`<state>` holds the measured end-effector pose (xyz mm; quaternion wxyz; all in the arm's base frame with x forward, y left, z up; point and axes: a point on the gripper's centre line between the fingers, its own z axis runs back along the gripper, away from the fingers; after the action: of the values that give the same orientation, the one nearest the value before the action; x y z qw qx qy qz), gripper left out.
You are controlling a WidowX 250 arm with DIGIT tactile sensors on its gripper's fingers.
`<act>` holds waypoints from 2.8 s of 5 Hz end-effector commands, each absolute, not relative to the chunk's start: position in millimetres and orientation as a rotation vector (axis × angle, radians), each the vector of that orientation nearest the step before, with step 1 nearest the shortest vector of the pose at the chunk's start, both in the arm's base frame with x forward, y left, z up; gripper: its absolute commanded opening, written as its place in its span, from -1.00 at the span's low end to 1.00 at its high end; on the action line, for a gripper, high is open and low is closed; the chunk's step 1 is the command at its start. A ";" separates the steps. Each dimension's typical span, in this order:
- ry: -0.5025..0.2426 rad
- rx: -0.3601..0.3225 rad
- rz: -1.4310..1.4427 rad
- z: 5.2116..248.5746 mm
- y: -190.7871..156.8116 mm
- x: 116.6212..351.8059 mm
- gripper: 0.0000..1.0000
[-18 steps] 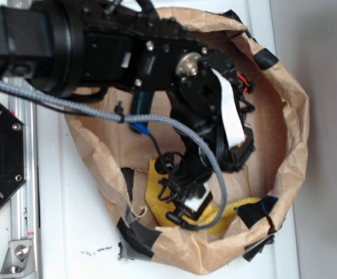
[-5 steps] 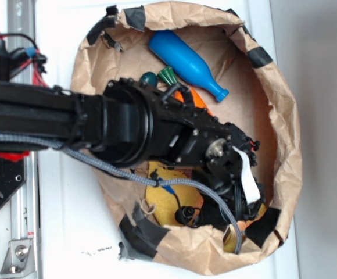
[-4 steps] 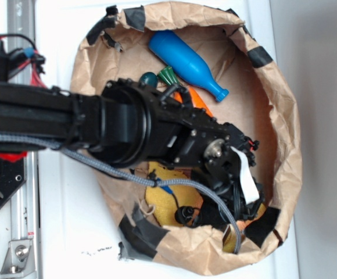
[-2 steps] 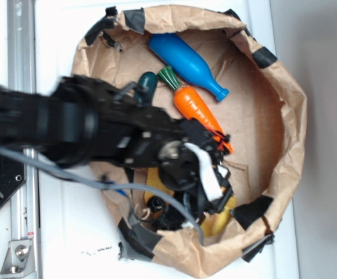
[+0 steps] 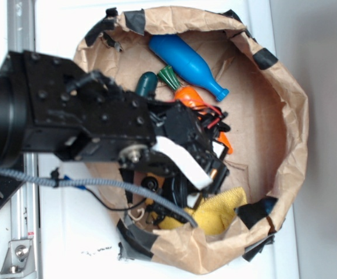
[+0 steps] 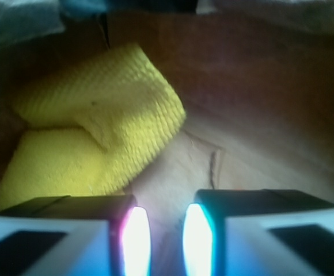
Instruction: Grab the yellow cloth.
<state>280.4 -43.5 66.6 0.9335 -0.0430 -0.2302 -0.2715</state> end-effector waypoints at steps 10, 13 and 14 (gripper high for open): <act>-0.505 -0.285 -0.949 46.6 -106.0 286.8 -1.00; -0.476 0.054 -0.557 103.7 -30.4 286.1 -1.00; -0.329 0.046 -0.351 138.8 -11.0 288.8 -1.00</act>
<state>308.9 6.3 117.4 0.9735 0.0158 -0.1384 -0.1812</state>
